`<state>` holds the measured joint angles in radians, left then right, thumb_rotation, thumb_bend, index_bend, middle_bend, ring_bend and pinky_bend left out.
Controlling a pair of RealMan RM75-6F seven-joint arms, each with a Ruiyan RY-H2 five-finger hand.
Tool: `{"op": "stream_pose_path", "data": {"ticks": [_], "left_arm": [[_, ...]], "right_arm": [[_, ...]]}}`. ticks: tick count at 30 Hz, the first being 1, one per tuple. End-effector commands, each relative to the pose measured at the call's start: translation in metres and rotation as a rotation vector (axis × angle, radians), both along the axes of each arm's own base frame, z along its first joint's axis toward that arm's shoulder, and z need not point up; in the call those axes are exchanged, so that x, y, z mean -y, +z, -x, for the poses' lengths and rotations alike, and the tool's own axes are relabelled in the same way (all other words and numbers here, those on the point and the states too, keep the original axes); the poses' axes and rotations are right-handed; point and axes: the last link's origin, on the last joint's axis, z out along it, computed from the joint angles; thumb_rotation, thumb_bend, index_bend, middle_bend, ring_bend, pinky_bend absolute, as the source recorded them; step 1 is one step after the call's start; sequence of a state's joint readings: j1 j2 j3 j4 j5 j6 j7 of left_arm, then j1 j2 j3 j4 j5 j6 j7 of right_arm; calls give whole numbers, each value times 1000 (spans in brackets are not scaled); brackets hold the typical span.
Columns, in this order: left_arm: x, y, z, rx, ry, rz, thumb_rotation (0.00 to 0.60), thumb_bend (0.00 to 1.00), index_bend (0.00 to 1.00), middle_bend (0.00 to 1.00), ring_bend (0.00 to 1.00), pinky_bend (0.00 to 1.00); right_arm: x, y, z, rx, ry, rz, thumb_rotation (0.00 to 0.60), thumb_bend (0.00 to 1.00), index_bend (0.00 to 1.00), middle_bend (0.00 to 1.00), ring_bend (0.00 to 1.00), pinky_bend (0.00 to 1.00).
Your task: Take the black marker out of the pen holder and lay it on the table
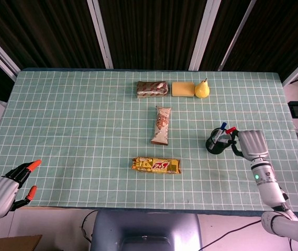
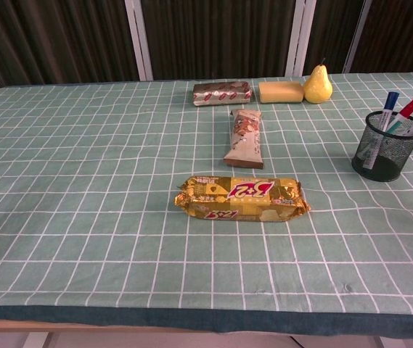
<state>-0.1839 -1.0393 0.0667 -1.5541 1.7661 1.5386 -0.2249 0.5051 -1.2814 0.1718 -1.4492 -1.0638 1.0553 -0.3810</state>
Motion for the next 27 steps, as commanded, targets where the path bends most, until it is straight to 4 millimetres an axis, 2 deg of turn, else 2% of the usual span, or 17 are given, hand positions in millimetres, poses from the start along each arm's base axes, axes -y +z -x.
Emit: {"op": "stream_pose_path", "data": {"ticks": [1,6,11,14,21,25,27], "left_arm": [[0,0,0,0,0,0,600,502,102,158,180,379],[0,0,0,-1,0,1,600,503,102,158,180,379],[0,0,0,0,0,1,600,503,102,158,180,378],[0,0,0,0,0,1,600,503,102,158,180,379],[-1,-1,0,-2,3,3,600,503,102,158,180,379],[-1,-1,0,-2,2,3,600,502,102,158,180,379],[-1,-1,0,-3,2,4,600,503,102,158,180,379]], "right_arm": [[0,0,0,1,-1,1,600,609,634,1000,1000,1000],[0,2,0,5,3,13,600,706,704,1000,1000,1000],[-1,6,-1,20,11,33,600,880,821,1000,1000,1000],[-3,11,-1,38,16,51,600,949,868,1000,1000,1000],[-15,38,-13,126,63,137,600,986,891,1000,1000,1000],[-18,43,-16,144,78,152,600,987,899,1000,1000,1000],[-24,54,-25,186,115,190,600,988,905,1000,1000,1000]]}}
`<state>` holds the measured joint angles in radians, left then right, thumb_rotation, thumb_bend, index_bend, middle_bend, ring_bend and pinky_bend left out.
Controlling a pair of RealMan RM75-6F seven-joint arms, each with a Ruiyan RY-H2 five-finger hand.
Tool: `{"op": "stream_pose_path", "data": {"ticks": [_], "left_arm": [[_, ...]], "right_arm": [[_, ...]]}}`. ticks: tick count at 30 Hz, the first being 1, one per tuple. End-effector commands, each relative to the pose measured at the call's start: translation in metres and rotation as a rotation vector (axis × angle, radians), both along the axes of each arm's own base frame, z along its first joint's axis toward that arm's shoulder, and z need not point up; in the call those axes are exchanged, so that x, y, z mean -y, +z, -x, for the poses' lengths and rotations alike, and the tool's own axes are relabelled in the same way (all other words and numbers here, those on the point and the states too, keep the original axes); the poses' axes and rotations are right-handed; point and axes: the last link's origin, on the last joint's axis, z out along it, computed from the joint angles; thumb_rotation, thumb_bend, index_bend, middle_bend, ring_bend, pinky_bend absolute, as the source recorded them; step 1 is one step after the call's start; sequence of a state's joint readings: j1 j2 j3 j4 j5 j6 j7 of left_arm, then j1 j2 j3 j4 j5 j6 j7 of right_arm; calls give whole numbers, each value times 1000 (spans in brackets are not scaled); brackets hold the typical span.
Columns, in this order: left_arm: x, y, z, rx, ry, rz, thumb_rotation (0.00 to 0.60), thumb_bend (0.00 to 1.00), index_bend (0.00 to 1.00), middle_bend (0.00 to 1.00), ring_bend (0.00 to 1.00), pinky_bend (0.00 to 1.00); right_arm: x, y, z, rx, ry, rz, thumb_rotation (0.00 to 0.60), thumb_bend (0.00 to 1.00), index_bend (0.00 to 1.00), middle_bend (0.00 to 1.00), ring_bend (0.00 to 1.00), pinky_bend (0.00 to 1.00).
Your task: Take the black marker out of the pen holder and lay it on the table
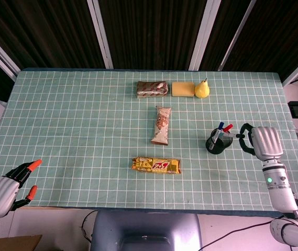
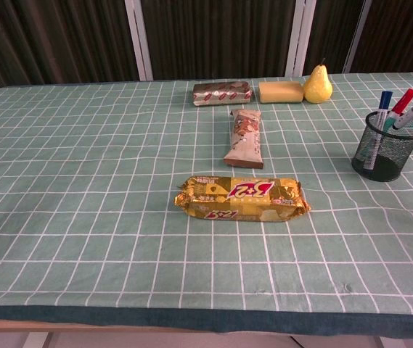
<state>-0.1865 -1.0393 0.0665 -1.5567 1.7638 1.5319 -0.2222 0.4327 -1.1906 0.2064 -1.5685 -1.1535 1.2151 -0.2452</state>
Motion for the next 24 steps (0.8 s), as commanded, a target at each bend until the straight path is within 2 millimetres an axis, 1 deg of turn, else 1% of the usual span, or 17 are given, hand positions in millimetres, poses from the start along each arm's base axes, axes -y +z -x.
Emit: {"op": "stream_pose_path", "data": {"ticks": [1,3,5,8,10,13,17,24], "left_arm": [[0,0,0,-2,-1,1,600,503,102,158,180,379],[0,0,0,-3,-1,1,600,503,102,158,180,378],[0,0,-1,-2,-1,0,600,503,102,158,180,379],[0,0,0,-2,-1,0,600,503,102,158,180,379],[0,0,0,-1,-1,0,600,503,102,158,180,379],[0,0,0,1,-1,-2,600,502,102,158,180,378],[1,1,0,2,-1,-2,600,503,102,158,180,379],[1,1,0,5,-5,-3,600,503,102,158,180,379]], "right_arm": [[-15,28,-26,120,113,96,600,987,906,1000,1000,1000],[-28,40,-37,187,177,113,600,988,907,1000,1000,1000],[-34,47,-44,243,224,109,600,988,908,1000,1000,1000],[-36,49,-53,321,282,95,600,988,907,1000,1000,1000],[-35,47,-58,361,310,80,600,988,907,1000,1000,1000],[-30,39,-63,420,348,50,600,988,907,1000,1000,1000],[-21,22,-71,551,387,-19,600,988,907,1000,1000,1000],[-2,-6,-79,783,394,-174,600,988,907,1000,1000,1000]]}}
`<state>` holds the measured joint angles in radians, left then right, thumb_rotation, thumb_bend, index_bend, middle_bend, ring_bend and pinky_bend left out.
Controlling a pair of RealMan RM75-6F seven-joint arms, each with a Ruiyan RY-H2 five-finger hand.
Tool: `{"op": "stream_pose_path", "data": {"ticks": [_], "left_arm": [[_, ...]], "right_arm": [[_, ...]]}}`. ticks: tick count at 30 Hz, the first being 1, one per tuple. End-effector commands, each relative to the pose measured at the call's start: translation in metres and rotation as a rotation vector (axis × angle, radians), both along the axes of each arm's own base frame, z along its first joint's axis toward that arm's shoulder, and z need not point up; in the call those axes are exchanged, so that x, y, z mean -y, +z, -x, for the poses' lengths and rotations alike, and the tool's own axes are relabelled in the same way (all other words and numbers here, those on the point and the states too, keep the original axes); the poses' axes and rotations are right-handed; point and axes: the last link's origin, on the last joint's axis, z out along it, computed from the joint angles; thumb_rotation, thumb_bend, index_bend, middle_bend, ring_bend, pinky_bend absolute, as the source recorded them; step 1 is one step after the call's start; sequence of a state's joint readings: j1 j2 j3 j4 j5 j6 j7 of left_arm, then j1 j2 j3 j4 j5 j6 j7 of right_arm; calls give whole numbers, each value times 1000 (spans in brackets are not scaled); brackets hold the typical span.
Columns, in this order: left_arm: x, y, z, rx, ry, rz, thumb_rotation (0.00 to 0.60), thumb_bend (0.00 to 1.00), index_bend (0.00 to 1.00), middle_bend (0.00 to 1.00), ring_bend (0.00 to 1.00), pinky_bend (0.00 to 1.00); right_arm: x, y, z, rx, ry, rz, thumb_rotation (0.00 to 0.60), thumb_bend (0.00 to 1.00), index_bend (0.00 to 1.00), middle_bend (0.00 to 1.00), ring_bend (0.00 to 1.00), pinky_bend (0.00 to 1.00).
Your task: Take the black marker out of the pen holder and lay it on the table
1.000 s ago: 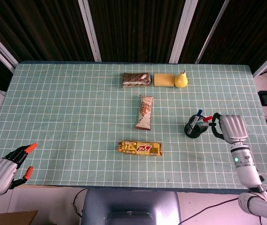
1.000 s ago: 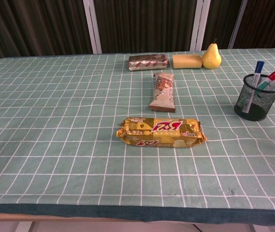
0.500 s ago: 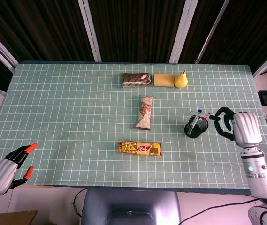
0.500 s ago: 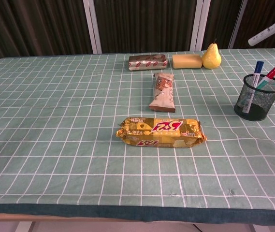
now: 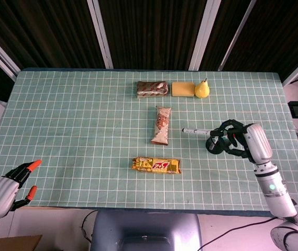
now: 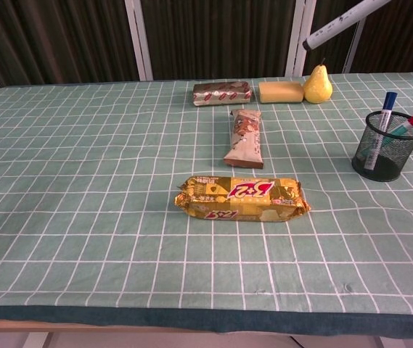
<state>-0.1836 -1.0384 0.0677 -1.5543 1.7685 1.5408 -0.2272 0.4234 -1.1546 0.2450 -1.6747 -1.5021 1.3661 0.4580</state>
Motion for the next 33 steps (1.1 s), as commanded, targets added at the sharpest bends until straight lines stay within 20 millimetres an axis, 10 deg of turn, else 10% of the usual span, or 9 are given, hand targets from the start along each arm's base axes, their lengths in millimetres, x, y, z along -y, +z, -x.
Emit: {"op": "stream_pose_path", "data": {"ticks": [1,33], "left_arm": [[0,0,0,1,-2,-1,600,503,102,158,180,379],[4,1,0,3,-17,-1,600,503,102,158,180,378]], "right_arm": [[15,-25,-7,104,41,-134,600,988,907,1000,1000,1000],[77,-132,5,89,-26,-460,600,988,907,1000,1000,1000]]}}
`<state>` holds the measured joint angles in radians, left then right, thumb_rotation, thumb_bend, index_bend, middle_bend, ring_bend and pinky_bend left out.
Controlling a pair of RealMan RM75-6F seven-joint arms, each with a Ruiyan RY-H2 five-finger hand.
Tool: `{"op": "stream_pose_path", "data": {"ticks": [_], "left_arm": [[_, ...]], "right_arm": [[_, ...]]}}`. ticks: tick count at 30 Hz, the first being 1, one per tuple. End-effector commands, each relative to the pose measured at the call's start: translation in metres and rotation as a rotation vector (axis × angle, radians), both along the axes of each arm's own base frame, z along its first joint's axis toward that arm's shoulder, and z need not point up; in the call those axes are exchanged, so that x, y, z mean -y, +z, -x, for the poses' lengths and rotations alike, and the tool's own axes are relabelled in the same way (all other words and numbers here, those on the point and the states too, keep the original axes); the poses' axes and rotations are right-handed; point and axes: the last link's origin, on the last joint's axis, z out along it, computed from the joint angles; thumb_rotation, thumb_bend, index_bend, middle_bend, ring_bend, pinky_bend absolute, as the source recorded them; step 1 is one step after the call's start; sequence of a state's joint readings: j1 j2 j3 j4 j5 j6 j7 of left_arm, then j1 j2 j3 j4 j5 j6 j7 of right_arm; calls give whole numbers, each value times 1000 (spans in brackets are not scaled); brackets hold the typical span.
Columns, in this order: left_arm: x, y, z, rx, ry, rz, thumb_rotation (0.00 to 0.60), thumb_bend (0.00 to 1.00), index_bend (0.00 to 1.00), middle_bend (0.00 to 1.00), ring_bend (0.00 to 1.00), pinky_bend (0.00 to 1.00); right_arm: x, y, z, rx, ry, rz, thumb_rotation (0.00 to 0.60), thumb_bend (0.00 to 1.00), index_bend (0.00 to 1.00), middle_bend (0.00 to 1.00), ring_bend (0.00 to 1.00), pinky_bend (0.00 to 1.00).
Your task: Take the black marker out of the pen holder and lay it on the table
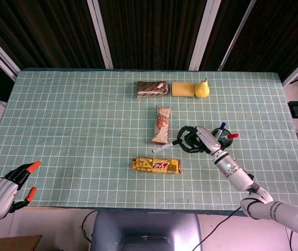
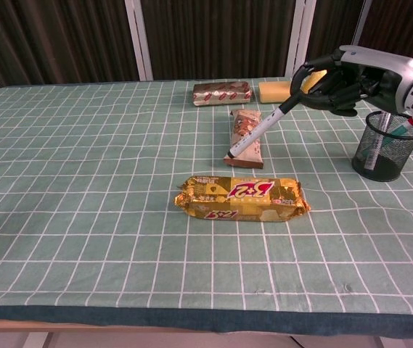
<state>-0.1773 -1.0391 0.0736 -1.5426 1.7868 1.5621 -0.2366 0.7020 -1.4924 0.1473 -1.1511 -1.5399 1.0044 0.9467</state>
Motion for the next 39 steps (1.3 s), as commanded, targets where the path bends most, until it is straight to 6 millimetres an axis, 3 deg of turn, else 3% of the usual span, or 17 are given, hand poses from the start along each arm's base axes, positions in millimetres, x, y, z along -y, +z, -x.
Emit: {"op": "stream_pose_path", "data": {"ticks": [1,15,24,27,35,39], "left_arm": [[0,0,0,-1,-1,0,600,503,102,158,180,378],[1,0,0,-1,-2,-1,600,503,102,158,180,379],[1,0,0,1,-2,-3,600,503,102,159,180,379],[1,1,0,0,-1,-3,600,503,102,158,180,379],[1,0,0,-2,-2,-1,600,503,102,159,180,379],[1,0,0,-2,-2,-1,600,502,102,159,180,379]], "right_arm": [[3,-8,1,-10,-5,-2,600,988,907,1000,1000,1000],[11,-39,14,-64,-41,-31,600,978,895,1000,1000,1000],[12,-34,27,-157,-52,-13,600,882,689,1000,1000,1000],[12,-29,34,-216,-60,-4,600,800,597,1000,1000,1000],[11,-11,50,-442,-72,51,600,366,206,1000,1000,1000],[10,-3,46,-418,-92,94,600,273,108,1000,1000,1000]]}}
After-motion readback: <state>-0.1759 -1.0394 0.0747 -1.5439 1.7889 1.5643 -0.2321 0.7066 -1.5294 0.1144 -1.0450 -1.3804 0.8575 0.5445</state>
